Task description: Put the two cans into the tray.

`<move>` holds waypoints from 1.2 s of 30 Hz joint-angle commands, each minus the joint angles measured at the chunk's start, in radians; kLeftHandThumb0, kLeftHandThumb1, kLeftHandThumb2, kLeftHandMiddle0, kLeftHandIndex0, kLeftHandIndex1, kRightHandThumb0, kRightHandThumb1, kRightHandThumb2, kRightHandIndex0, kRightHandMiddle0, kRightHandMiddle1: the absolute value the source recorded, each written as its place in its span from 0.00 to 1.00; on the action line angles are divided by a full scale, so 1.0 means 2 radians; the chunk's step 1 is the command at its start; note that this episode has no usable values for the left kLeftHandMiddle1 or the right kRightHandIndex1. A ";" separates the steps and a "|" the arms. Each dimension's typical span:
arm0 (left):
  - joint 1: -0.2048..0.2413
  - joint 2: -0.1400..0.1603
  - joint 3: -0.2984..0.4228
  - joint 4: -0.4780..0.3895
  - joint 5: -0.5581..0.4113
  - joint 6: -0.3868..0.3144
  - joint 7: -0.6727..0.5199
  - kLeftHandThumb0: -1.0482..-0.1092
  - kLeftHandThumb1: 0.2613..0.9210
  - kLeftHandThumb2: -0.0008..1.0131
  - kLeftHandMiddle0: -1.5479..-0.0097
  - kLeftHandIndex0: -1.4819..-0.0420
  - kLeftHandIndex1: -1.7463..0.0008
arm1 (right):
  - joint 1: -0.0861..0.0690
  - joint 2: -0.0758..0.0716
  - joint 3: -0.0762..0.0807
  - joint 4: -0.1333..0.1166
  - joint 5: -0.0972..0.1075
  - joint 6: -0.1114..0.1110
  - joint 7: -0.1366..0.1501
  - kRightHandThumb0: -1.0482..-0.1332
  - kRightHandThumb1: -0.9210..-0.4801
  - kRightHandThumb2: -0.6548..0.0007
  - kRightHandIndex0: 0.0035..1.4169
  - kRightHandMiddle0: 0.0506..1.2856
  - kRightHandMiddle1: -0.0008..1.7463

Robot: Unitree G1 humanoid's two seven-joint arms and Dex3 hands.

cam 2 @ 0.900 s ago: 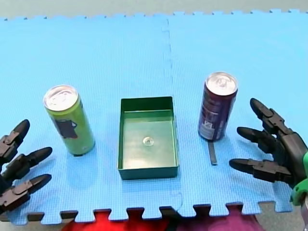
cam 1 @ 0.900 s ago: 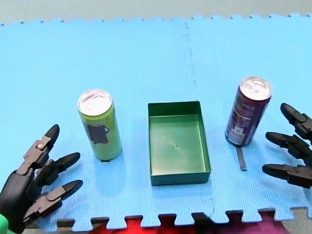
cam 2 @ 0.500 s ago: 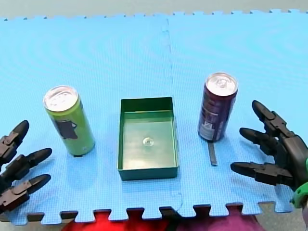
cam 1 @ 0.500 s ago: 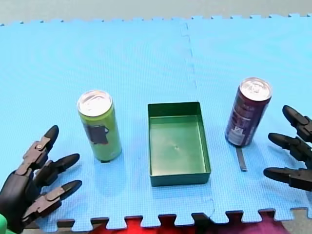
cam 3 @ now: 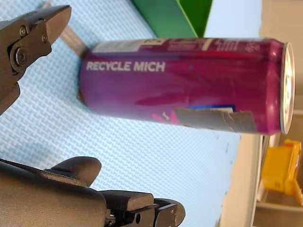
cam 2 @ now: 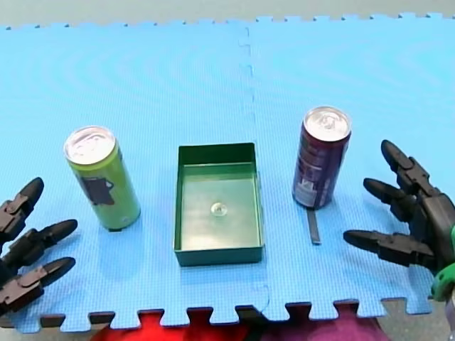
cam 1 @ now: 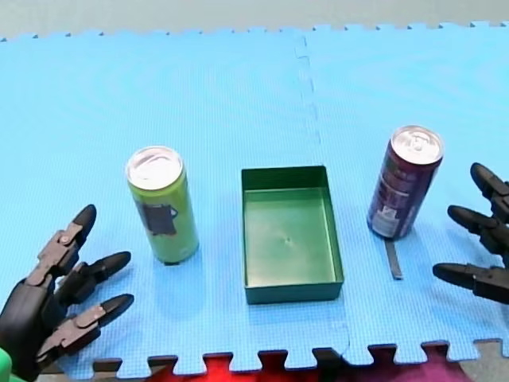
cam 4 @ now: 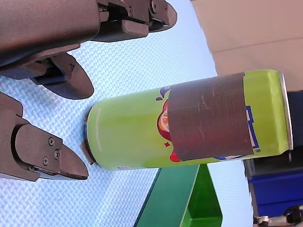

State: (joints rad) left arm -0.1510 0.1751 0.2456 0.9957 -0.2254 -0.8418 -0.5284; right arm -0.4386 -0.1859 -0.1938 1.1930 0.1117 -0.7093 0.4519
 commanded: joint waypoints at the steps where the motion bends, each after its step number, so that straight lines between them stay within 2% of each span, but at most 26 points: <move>1: -0.003 0.002 0.002 0.004 -0.002 -0.001 -0.001 0.00 0.96 0.00 0.73 0.92 1.00 | -0.006 0.001 -0.003 0.004 0.001 0.000 -0.004 0.09 0.66 0.98 0.09 0.05 0.00; 6: -0.005 0.002 0.004 0.009 -0.004 -0.002 -0.004 0.00 0.96 0.00 0.72 0.92 1.00 | -0.018 0.005 -0.001 0.010 -0.003 0.005 -0.012 0.03 0.58 0.97 0.09 0.05 0.00; 12: -0.008 0.002 0.005 0.014 -0.005 -0.002 -0.008 0.00 0.95 0.00 0.72 0.92 1.00 | -0.031 0.009 0.000 0.009 -0.004 0.014 -0.013 0.00 0.54 0.98 0.09 0.05 0.00; 20: -0.011 0.002 0.007 0.021 -0.009 -0.004 -0.014 0.00 0.95 0.00 0.72 0.92 1.00 | -0.037 0.010 0.005 0.005 -0.008 0.021 -0.009 0.00 0.48 0.98 0.11 0.05 0.00; 24: -0.012 0.001 0.008 0.023 -0.010 -0.005 -0.016 0.00 0.94 0.00 0.72 0.92 1.00 | -0.040 0.010 0.010 0.007 -0.013 0.024 -0.007 0.00 0.46 0.98 0.12 0.05 0.00; 27: -0.012 0.001 0.009 0.024 -0.011 -0.005 -0.017 0.00 0.94 0.00 0.72 0.92 1.00 | -0.043 0.011 0.013 0.007 -0.017 0.025 -0.009 0.00 0.45 0.98 0.13 0.05 0.00; 33: -0.013 -0.001 0.010 0.027 -0.011 -0.005 -0.017 0.00 0.94 0.00 0.72 0.92 1.00 | -0.048 0.007 0.020 0.009 -0.027 0.028 -0.010 0.00 0.43 0.98 0.13 0.05 0.00; 36: -0.014 -0.001 0.011 0.029 -0.011 -0.005 -0.018 0.00 0.94 0.00 0.72 0.92 1.00 | -0.049 0.008 0.022 0.009 -0.030 0.028 -0.014 0.00 0.43 0.98 0.14 0.05 0.00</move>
State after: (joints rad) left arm -0.1763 0.1712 0.2632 1.0501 -0.2424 -0.8474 -0.5634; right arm -0.5298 -0.1647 -0.1515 1.2093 0.0548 -0.6551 0.4287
